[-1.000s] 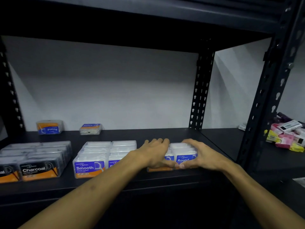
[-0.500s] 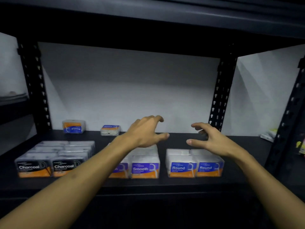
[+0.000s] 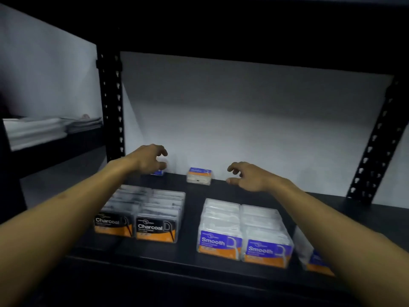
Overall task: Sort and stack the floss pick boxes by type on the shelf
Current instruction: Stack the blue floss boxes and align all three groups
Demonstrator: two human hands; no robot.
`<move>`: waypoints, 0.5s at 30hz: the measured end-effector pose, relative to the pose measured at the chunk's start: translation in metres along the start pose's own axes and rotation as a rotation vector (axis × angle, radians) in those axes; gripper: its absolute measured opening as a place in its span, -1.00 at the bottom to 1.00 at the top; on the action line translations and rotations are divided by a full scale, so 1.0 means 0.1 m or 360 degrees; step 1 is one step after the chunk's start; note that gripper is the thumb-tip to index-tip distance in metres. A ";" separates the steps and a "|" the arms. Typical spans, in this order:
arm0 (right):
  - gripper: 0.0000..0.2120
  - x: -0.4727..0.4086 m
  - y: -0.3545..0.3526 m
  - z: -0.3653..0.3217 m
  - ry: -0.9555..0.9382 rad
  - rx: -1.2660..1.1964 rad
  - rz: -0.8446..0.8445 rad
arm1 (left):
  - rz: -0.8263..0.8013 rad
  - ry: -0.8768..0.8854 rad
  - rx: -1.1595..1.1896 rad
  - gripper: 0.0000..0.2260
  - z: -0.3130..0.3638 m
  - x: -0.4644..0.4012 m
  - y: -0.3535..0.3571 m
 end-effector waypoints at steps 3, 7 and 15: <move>-0.49 -0.31 0.17 -0.16 -0.0032 0.0110 -0.0122 | 0.0023 -0.0070 -0.0006 -0.55 -0.38 -0.18 0.01; -0.45 -0.69 0.31 -0.24 -0.0097 0.0253 -0.0198 | 0.0017 -0.0095 0.0005 -0.54 -0.75 -0.43 0.11; -0.56 -1.13 0.57 -0.30 -0.0095 0.0330 -0.0159 | 0.0003 0.0067 -0.0031 -0.54 -0.85 -0.77 0.27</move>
Point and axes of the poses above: each hand's wrist, its own x-axis away from the middle knuckle, its own y-axis out of the palm, z = x × y, the point moved 5 cm from there along -x, towards the middle knuckle, and after that the axes turned 2 degrees about x, right-handed, at the moved point
